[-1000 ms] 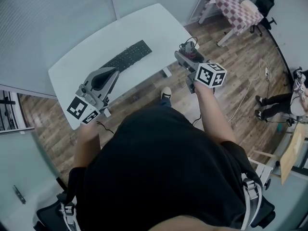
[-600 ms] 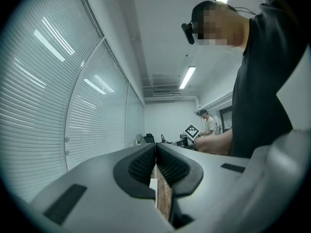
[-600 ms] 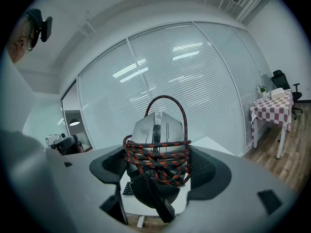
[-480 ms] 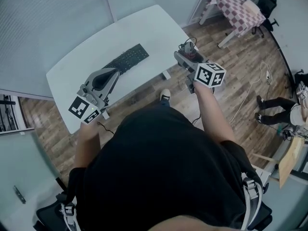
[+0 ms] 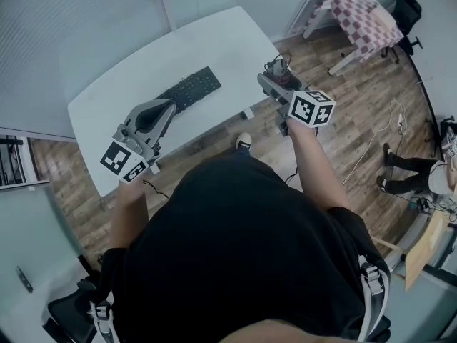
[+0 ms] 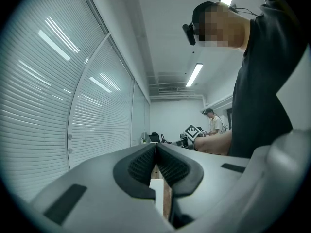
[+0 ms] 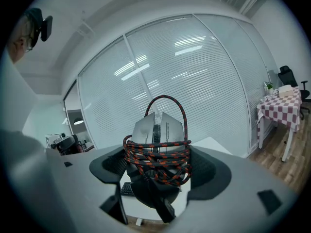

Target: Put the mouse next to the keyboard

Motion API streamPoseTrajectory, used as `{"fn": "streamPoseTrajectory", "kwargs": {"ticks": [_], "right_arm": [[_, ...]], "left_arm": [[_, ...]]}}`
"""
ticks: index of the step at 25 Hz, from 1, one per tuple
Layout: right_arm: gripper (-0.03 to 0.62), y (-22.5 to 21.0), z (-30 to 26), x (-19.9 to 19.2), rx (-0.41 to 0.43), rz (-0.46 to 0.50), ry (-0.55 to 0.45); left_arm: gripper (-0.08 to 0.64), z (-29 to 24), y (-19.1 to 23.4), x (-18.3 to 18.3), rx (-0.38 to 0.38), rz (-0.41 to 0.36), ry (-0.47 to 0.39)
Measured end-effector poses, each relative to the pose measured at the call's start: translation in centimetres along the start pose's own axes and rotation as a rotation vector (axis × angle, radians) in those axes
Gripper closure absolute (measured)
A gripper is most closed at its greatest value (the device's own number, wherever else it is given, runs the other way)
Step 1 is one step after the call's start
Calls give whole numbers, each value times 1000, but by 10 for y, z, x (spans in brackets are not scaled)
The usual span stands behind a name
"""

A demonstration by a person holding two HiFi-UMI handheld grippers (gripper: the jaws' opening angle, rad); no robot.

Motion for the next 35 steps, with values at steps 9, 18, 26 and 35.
{"fn": "streamPoseTrajectory", "kwargs": {"ticks": [9, 18, 26, 35], "right_arm": [[189, -28, -14, 7, 18, 0, 20], [189, -68, -26, 22, 34, -15, 42], [189, -84, -36, 25, 46, -11, 54], [189, -95, -44, 26, 62, -13, 60]], "left_arm": [[537, -29, 7, -7, 10, 20, 18], [537, -72, 19, -2, 18, 36, 42], [537, -89, 26, -9, 30, 51, 49], [537, -104, 29, -9, 30, 44, 52]]}}
Point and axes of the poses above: the fingertips, and each gripper's own axes: z backward along the fingers, y to its left, x out of its top, the point moved 2 cm from there along z, backward along the fingers, and after that the axes turned 13 degrees about y, right-handed, at the moved point
